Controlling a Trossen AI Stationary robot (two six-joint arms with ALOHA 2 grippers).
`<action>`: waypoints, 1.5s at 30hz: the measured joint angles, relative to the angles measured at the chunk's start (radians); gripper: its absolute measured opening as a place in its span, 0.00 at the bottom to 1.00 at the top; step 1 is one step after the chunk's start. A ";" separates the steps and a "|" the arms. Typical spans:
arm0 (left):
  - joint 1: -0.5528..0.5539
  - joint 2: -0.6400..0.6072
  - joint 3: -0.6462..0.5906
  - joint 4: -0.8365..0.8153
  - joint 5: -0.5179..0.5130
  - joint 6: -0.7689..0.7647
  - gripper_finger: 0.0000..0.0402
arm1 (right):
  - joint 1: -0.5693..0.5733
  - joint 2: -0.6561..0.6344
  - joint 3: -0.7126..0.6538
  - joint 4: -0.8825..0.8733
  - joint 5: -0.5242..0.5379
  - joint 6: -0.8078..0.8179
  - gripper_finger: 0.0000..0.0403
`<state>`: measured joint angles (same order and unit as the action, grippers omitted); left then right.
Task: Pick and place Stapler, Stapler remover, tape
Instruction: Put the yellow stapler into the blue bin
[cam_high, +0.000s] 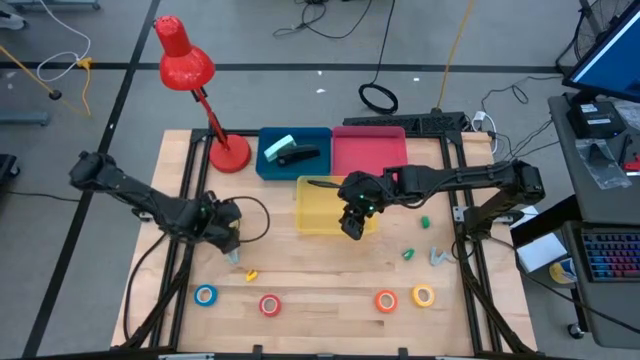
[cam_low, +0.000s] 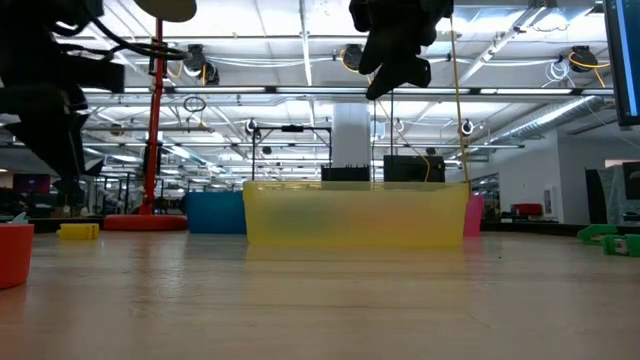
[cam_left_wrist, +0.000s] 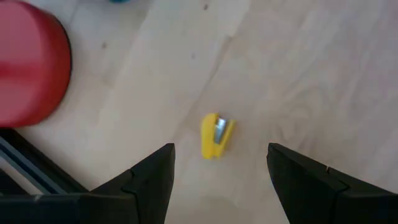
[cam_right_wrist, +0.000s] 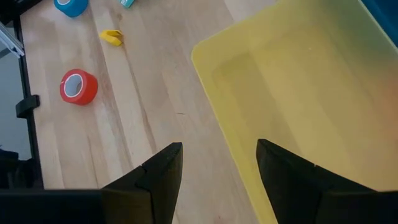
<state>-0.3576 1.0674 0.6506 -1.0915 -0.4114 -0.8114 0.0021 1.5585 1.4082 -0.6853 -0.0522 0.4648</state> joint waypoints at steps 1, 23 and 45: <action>0.019 -0.001 0.000 0.001 0.000 0.028 0.63 | 0.000 0.000 0.000 0.000 0.000 -0.008 0.49; 0.414 -0.002 0.000 0.172 0.278 0.401 0.63 | -0.001 -0.016 -0.005 -0.047 0.103 -0.200 0.49; 0.531 0.000 -0.001 0.110 0.387 0.476 0.63 | -0.118 -0.765 -0.791 0.472 -0.043 -0.106 0.49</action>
<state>0.1737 1.0672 0.6495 -0.9814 -0.0245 -0.3350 -0.1163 0.7937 0.6172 -0.2132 -0.0956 0.3588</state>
